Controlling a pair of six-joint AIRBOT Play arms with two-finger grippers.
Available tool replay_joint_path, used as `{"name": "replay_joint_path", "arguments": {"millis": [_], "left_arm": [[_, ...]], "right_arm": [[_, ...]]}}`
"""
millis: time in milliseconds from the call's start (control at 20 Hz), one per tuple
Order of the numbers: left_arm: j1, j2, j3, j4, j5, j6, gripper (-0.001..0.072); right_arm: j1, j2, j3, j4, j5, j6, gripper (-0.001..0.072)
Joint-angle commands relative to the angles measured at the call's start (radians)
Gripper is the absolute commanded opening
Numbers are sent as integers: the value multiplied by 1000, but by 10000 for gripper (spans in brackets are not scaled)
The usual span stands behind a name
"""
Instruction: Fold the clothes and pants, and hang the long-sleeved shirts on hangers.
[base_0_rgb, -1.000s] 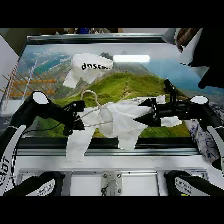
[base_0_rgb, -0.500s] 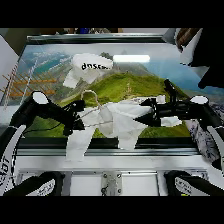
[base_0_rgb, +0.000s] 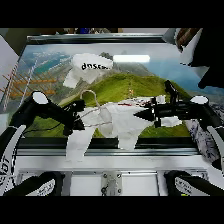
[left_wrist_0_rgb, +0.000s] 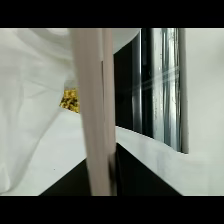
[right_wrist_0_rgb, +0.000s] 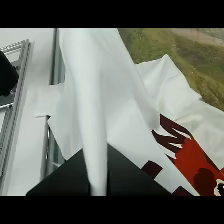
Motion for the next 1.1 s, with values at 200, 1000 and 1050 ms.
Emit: {"name": "replay_joint_path", "arguments": {"millis": [200,1000,1050], "left_arm": [[0,1,2,0,-2,-2,19],[74,6,2,10,17,-343,406],[74,6,2,8,19,-353,406]], "right_arm": [[0,0,0,0,0,-47,30],[-1,0,0,1,0,-39,24],[-1,0,0,2,0,-39,24]]}}
